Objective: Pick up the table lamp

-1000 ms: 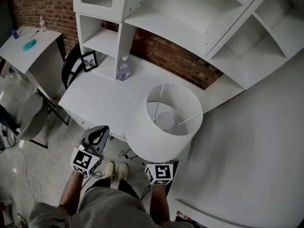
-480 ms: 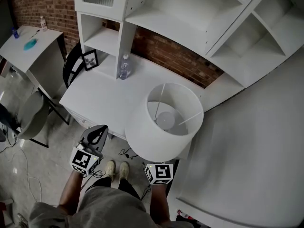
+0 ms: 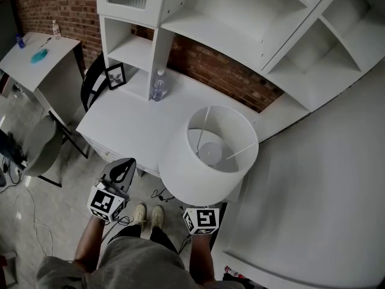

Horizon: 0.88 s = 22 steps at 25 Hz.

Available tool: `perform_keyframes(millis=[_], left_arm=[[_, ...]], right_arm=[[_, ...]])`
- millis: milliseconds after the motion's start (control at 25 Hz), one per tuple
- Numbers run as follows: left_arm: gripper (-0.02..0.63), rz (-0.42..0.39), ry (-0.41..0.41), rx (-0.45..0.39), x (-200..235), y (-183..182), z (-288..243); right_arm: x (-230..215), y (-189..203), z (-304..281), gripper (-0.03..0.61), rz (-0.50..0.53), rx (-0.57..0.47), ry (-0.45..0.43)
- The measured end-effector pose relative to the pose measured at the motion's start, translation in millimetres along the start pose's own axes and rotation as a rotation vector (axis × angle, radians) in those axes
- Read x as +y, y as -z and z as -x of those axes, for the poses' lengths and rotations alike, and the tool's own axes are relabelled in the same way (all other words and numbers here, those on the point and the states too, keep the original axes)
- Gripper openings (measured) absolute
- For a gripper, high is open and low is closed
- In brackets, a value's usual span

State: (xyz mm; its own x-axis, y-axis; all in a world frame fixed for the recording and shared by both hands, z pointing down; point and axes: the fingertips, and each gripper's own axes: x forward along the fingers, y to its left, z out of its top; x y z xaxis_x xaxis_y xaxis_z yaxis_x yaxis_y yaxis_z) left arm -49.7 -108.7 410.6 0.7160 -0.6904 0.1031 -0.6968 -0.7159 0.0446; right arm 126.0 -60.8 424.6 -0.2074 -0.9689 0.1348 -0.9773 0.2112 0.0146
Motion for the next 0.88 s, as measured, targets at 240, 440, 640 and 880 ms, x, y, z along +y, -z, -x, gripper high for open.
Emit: perform_keyframes(millis=[240, 440, 640, 880], left_arm=[[0.003, 0.006, -0.01, 0.01, 3.5, 2.1, 1.5], [0.003, 0.005, -0.009, 0.003, 5.7, 2.6, 1.3], [0.003, 0.001, -0.012, 0.01, 8.2, 4.2, 1.6], [0.003, 0.004, -0.013, 0.003, 9.4, 3.6, 0.8]], right_arm=[[0.1, 0.8, -0.6, 0.166, -0.002, 0.001, 0.007], [0.3, 1.7, -1.6, 0.166, -0.006, -0.003, 0.012], [2.1, -0.1, -2.5, 0.166, -0.006, -0.01, 0.008], [1.6, -1.1, -2.7, 0.166, -0.007, -0.015, 0.01]])
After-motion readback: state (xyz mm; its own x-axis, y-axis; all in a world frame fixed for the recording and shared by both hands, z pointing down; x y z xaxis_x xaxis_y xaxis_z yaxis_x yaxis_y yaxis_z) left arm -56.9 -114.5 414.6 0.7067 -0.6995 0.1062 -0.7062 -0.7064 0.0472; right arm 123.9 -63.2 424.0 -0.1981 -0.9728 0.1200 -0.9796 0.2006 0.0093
